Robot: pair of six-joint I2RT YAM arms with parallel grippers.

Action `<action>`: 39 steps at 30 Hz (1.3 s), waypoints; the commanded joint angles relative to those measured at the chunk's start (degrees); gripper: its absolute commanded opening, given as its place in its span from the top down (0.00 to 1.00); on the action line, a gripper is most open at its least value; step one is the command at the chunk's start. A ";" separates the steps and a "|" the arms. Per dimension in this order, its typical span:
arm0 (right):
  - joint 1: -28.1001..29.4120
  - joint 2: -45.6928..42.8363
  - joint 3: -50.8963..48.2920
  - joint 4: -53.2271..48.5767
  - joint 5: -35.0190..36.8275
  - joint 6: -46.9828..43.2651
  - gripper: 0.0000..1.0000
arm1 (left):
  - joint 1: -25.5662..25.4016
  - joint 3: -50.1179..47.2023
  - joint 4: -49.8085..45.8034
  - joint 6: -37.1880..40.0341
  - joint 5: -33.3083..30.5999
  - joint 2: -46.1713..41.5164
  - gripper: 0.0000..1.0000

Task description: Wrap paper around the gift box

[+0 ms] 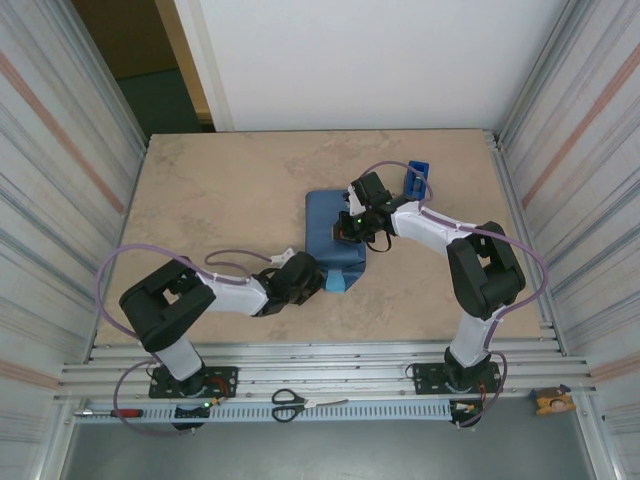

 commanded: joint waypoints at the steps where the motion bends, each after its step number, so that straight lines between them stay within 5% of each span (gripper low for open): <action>1: 0.41 4.02 -3.62 -9.41 2.71 0.77 1.00 | -0.35 0.99 -1.47 -0.56 -0.41 -0.23 1.00; 14: 0.26 3.93 -3.62 -9.59 2.84 0.77 1.00 | -2.68 0.31 -2.15 -2.04 -0.14 0.29 1.00; 32: 0.33 3.72 -3.62 -9.75 3.03 0.86 1.00 | -4.93 7.95 -16.24 2.69 2.23 -0.08 1.00; 39: 0.47 3.90 -3.02 -9.94 2.46 0.38 1.00 | -5.23 6.50 -17.53 9.19 -2.64 -10.67 1.00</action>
